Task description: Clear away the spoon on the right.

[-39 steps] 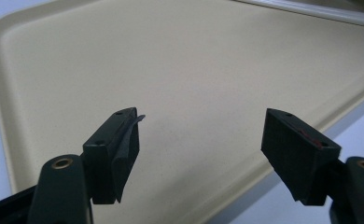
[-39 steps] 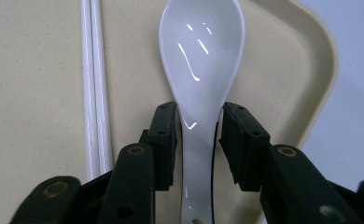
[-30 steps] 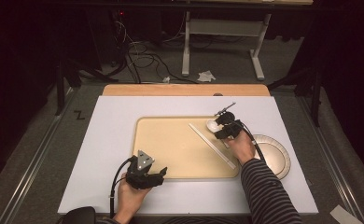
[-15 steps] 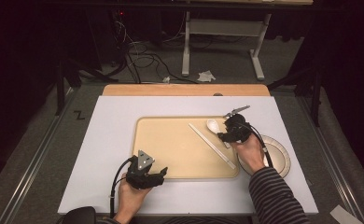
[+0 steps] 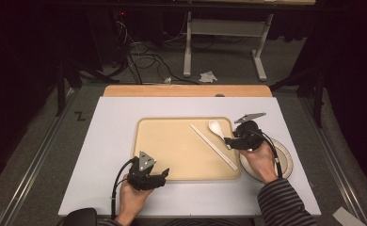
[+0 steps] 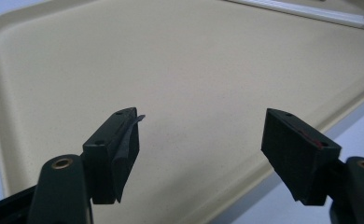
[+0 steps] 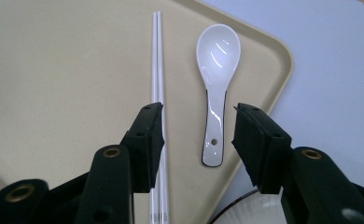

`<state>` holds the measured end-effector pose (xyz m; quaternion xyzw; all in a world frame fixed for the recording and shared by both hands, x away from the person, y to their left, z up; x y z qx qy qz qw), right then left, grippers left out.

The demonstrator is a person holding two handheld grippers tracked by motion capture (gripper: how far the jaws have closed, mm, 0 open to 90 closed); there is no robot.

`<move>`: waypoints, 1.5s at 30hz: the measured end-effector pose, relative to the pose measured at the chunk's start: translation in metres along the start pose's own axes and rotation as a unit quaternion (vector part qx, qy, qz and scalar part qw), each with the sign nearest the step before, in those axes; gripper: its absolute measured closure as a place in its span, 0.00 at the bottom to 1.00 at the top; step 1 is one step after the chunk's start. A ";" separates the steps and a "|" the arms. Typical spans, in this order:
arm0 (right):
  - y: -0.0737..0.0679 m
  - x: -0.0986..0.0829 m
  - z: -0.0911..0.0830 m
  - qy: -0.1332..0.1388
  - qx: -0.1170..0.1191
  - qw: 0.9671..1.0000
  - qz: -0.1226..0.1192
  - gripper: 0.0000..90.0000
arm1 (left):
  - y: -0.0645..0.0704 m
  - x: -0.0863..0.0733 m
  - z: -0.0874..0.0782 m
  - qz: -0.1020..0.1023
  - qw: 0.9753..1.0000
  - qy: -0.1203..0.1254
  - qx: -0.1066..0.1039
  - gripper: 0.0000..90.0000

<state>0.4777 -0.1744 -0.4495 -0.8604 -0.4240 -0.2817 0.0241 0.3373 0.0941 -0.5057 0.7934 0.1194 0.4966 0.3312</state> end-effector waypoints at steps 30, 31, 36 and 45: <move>-0.018 -0.061 -0.054 0.087 0.013 0.996 0.016 0.57 | 0.005 -0.001 0.007 0.001 1.000 -0.011 -0.011 0.31; -0.019 -0.063 -0.055 0.085 0.014 0.996 0.017 0.56 | 0.005 -0.001 0.007 0.003 1.000 -0.013 -0.011 0.31; -0.024 -0.072 -0.059 0.090 0.013 0.996 0.017 0.53 | 0.006 -0.001 0.008 0.003 1.000 -0.013 -0.014 0.31; -0.027 -0.082 -0.064 0.106 0.012 0.994 0.016 0.53 | 0.006 -0.001 0.009 0.000 1.000 -0.015 -0.017 0.31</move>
Point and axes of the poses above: each handheld gripper's, and its own axes: z roughly forward along the jaws, x roughly out of its top, y roughly to its right, the point moved 1 cm from there along z, roughly forward along the jaws, and after that the axes turned 15 degrees about -z, right-handed, at the moved point
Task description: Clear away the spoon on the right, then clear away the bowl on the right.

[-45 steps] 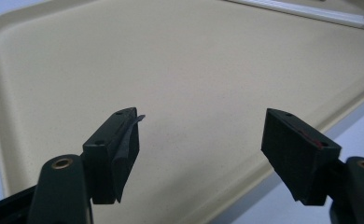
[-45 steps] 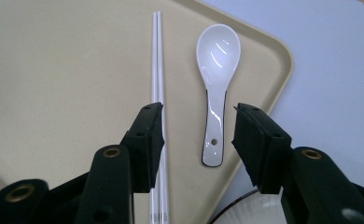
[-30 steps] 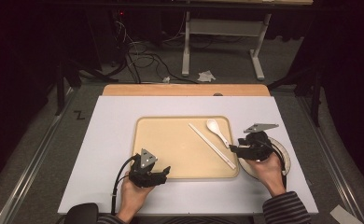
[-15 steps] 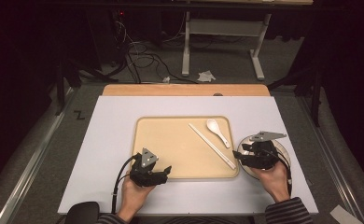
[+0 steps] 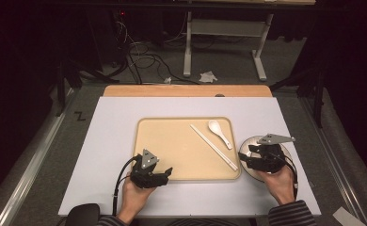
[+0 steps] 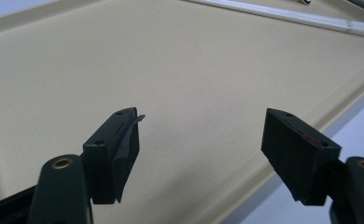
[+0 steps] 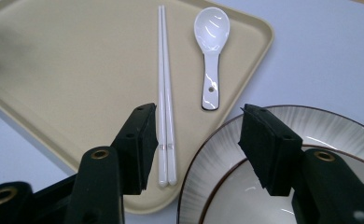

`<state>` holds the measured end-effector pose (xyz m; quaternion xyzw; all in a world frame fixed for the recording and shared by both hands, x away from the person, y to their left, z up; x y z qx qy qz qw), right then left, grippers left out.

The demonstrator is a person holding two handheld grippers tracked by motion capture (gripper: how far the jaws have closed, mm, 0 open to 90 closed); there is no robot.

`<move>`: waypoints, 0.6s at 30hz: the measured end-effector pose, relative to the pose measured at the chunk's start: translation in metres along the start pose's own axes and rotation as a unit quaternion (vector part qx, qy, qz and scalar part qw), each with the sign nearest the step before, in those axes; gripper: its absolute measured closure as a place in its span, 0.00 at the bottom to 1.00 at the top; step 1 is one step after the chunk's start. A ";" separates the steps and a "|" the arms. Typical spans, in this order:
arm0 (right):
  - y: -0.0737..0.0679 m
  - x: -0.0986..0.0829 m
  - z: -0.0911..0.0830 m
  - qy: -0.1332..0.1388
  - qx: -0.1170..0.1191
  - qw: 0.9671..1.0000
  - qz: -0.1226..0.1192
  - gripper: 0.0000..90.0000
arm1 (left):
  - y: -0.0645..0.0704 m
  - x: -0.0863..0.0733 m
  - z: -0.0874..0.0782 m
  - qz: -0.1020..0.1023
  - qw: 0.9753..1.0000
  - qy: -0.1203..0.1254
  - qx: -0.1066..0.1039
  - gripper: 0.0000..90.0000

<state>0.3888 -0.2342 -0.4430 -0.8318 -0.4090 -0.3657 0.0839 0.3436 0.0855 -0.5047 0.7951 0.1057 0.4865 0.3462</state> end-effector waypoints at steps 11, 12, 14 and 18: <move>0.000 -0.005 -0.006 0.013 -0.014 1.000 -0.001 0.55 | 0.000 0.002 -0.002 0.000 1.000 -0.002 -0.002 0.31; 0.001 -0.006 -0.008 0.012 -0.014 1.000 0.002 0.55 | 0.000 0.002 -0.002 -0.002 1.000 -0.001 -0.003 0.31; 0.002 -0.006 -0.009 0.011 -0.014 1.000 0.004 0.55 | 0.000 0.002 -0.002 -0.001 1.000 -0.001 -0.003 0.31; 0.005 -0.009 -0.011 0.006 -0.013 1.000 0.013 0.57 | 0.000 0.002 -0.002 -0.001 1.000 0.000 -0.003 0.31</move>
Point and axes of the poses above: each handheld gripper's, and its own axes: z roughly forward along the jaws, x roughly out of its top, y roughly to its right, the point moved 1 cm from there along z, roughly forward along the jaws, and after that the axes turned 15 degrees about -z, right-handed, at the moved point
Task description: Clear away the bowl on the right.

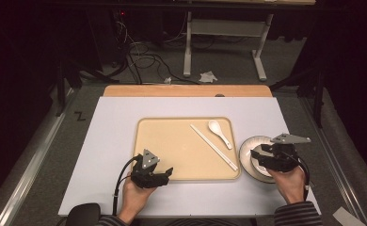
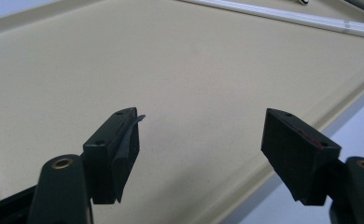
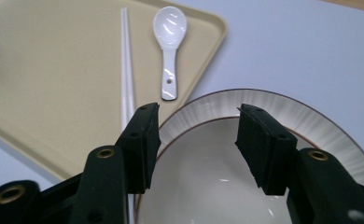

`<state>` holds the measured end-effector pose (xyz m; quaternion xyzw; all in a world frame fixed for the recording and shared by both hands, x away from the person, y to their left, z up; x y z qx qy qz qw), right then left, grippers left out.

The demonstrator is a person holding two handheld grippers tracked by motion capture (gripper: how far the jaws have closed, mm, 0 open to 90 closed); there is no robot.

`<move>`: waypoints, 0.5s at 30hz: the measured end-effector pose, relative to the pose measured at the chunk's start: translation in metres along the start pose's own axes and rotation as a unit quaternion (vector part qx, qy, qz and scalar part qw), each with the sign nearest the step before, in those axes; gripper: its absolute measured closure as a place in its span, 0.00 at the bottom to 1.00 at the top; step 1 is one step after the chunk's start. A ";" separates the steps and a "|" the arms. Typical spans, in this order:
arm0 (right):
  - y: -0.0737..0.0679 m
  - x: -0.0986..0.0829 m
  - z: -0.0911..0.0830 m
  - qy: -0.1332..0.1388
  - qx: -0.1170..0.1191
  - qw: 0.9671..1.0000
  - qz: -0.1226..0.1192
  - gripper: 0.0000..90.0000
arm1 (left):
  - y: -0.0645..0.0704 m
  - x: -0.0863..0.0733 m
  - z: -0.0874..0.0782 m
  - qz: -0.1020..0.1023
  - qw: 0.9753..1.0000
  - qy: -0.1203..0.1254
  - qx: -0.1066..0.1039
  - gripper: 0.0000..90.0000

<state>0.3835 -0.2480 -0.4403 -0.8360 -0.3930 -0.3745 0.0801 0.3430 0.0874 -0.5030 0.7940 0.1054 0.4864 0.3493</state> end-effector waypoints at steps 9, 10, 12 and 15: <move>0.010 -0.006 -0.009 0.001 -0.019 1.000 0.008 0.65 | 0.000 0.000 0.000 -0.001 1.000 0.000 -0.001 0.31; 0.011 -0.008 -0.011 0.001 -0.021 1.000 0.011 0.65 | 0.000 0.000 0.000 0.000 1.000 -0.002 -0.001 0.31; 0.017 -0.012 -0.016 0.002 -0.037 0.999 0.017 0.66 | 0.001 -0.001 0.001 0.001 1.000 -0.003 -0.002 0.31; 0.020 -0.015 -0.019 0.004 -0.047 0.999 0.022 0.66 | 0.002 -0.001 0.002 0.004 1.000 -0.003 -0.002 0.31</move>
Point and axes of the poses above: each handheld gripper's, and its own axes: z roughly forward along the jaws, x roughly out of its top, y roughly to its right, the point moved 1 cm from there along z, roughly forward along the jaws, and after that the axes turned 15 degrees about -z, right-handed, at the moved point
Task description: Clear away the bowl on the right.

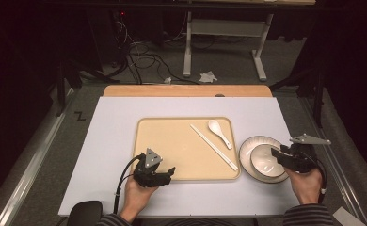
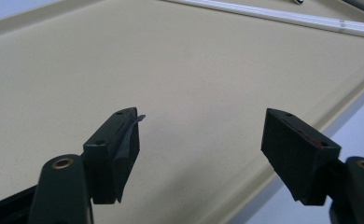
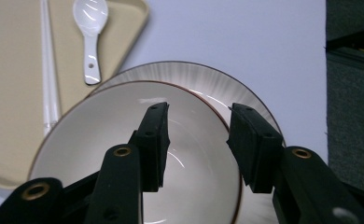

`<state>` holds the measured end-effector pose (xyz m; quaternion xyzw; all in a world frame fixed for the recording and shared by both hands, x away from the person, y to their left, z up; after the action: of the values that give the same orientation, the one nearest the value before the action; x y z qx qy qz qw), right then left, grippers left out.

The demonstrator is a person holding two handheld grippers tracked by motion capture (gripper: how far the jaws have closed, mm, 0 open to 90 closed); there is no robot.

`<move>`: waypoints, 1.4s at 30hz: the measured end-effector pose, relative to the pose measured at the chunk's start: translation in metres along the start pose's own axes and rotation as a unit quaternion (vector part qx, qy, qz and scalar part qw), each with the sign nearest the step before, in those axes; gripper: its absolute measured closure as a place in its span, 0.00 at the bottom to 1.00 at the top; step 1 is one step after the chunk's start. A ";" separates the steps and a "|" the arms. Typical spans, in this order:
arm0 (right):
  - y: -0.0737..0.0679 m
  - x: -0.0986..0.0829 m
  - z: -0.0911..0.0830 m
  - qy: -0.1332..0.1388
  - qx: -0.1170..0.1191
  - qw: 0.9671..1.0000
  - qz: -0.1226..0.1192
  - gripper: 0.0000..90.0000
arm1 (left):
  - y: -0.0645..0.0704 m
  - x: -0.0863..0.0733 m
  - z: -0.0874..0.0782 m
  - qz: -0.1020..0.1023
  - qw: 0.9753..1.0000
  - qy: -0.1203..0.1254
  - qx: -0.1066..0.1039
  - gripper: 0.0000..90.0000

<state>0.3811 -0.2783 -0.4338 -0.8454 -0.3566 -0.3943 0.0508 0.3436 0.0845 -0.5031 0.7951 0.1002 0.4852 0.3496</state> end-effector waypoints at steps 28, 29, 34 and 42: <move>0.050 -0.049 -0.003 -0.090 -0.063 0.990 0.084 0.91 | 0.006 -0.004 0.009 0.008 1.000 -0.015 -0.011 0.31; 0.052 -0.051 0.002 -0.099 -0.059 0.990 0.083 0.93 | 0.005 -0.003 0.009 0.008 1.000 -0.015 -0.010 0.31; 0.054 -0.052 0.010 -0.116 -0.043 0.989 0.085 0.94 | 0.005 -0.003 0.008 0.006 1.000 -0.009 -0.010 0.31; 0.058 -0.052 0.014 -0.109 -0.001 0.989 0.099 0.94 | 0.005 -0.003 0.006 0.009 1.000 -0.007 -0.007 0.31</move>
<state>0.4041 -0.3451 -0.4683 -0.9146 -0.2740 -0.2931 0.0502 0.3466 0.0761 -0.5035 0.7972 0.0874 0.4830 0.3515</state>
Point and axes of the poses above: each handheld gripper's, and its own axes: z roughly forward along the jaws, x roughly out of its top, y roughly to its right, the point moved 1 cm from there along z, roughly forward along the jaws, and after that the axes turned 15 degrees about -z, right-handed, at the moved point
